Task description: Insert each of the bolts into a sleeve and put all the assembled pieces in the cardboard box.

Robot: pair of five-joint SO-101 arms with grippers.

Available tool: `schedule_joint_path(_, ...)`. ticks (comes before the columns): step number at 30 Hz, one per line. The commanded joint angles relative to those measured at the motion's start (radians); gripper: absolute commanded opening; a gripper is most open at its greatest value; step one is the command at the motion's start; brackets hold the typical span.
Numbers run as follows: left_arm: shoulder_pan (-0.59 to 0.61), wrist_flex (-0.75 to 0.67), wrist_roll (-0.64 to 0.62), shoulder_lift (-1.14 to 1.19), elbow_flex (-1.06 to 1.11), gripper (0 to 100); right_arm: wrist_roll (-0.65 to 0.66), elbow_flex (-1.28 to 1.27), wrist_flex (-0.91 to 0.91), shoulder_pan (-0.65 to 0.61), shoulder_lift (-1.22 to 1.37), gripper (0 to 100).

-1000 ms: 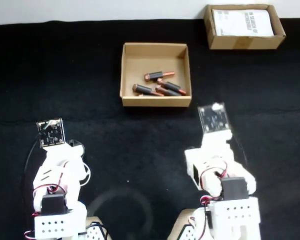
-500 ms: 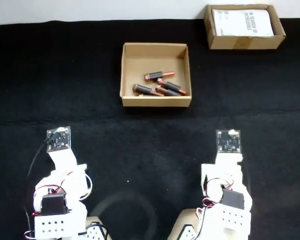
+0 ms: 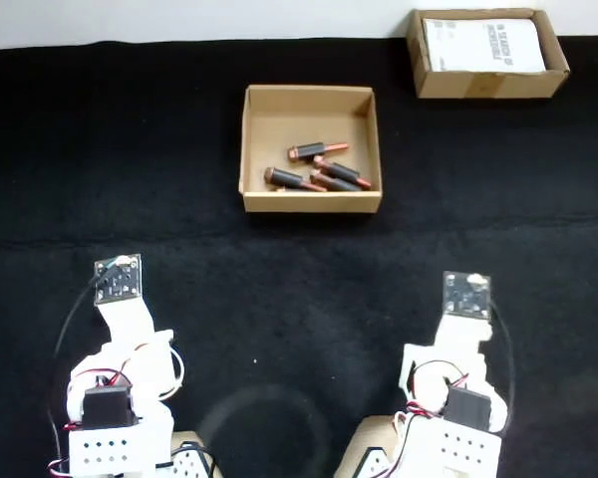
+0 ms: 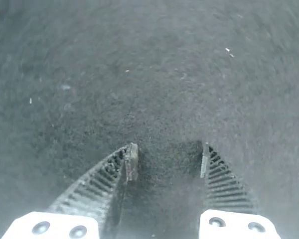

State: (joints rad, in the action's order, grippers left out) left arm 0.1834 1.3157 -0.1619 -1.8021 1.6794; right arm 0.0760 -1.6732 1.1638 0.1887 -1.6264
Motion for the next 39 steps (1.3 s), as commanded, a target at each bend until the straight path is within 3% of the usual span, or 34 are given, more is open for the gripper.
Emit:
schedule_joint_path(1, 0.01, 0.006, 0.002, -0.005, 0.016, 2, -0.175, -0.085, 0.01, 0.042, -0.013, 19.0)
schedule_joint_path(5, 0.007, 0.006, 0.002, -0.005, 0.016, 1, -0.196, -0.087, 0.01, 0.074, -0.015, 16.6)
schedule_joint_path(9, 0.007, 0.006, 0.002, -0.005, 0.016, 1, -0.195, -0.087, 0.01, 0.042, -0.015, 0.0)
schedule_joint_path(39, 0.007, 0.006, 0.002, -0.005, 0.016, 1, -0.196, -0.088, 0.008, 0.022, -0.015, 1.4)
